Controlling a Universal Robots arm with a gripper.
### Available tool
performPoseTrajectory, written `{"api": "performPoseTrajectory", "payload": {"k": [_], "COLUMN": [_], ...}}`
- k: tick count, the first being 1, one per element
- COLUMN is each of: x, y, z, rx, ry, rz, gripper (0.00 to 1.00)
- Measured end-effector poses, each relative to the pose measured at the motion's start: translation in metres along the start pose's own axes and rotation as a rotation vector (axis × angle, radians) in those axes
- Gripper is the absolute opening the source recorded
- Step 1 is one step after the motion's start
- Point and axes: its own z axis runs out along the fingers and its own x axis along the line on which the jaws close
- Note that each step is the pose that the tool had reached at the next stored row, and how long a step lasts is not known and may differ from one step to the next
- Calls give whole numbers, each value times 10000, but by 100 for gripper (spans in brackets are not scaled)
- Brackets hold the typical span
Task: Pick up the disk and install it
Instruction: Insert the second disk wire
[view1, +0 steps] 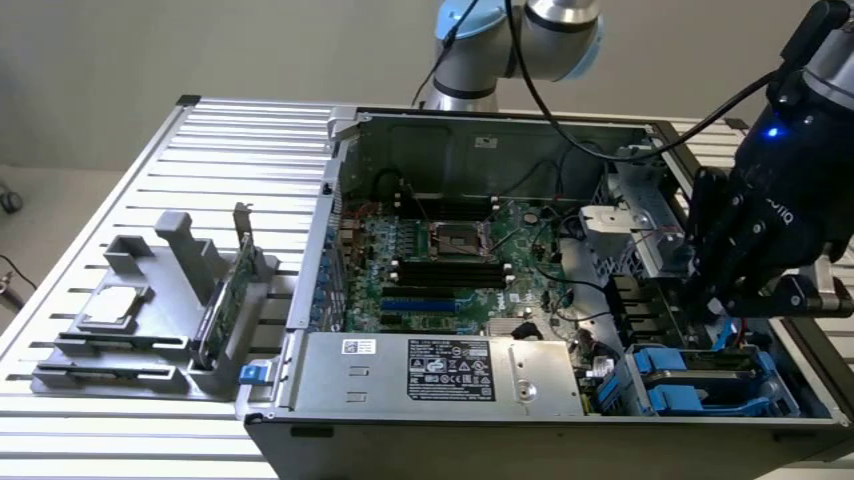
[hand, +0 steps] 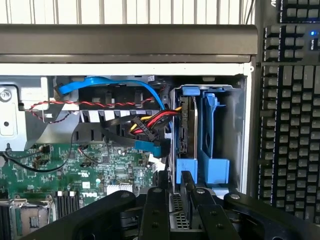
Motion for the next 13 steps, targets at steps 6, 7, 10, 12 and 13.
{"api": "performPoseTrajectory", "payload": {"k": [6,7,10,12,13], "x": [106,118,160,190,205], "y": [91,110,152,166,168], "z": [-22,-26,-38,-47,-56], "rx": [-4,-3,-5,-6,-6], "ry": [-190,-216,-309,-375,-407], "rz": [2,2,2,3,4], "gripper": [25,25,25,25,25]}}
